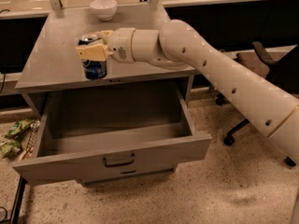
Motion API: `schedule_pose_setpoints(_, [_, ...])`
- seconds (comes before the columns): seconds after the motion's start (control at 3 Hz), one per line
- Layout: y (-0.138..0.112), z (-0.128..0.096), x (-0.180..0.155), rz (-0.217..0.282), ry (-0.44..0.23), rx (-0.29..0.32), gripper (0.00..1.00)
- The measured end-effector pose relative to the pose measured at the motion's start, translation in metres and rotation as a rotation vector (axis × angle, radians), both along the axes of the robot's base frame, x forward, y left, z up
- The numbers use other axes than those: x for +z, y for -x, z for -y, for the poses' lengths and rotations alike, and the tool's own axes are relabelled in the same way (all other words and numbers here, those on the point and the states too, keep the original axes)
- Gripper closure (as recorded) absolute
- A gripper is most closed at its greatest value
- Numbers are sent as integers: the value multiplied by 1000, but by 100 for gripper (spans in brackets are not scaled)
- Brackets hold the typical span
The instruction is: Place pepsi can into top drawer
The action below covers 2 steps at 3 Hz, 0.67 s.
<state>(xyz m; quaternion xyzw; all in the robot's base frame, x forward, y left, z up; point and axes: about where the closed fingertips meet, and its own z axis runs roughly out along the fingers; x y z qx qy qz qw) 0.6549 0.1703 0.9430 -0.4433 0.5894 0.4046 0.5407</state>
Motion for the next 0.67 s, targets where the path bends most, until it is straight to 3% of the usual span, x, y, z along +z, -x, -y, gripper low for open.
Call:
schedule_pose_setpoints(0.33, [15, -2, -5, -12, 26, 58, 100])
schedule_pose_setpoints(0.67, [15, -2, -5, -12, 26, 58, 100])
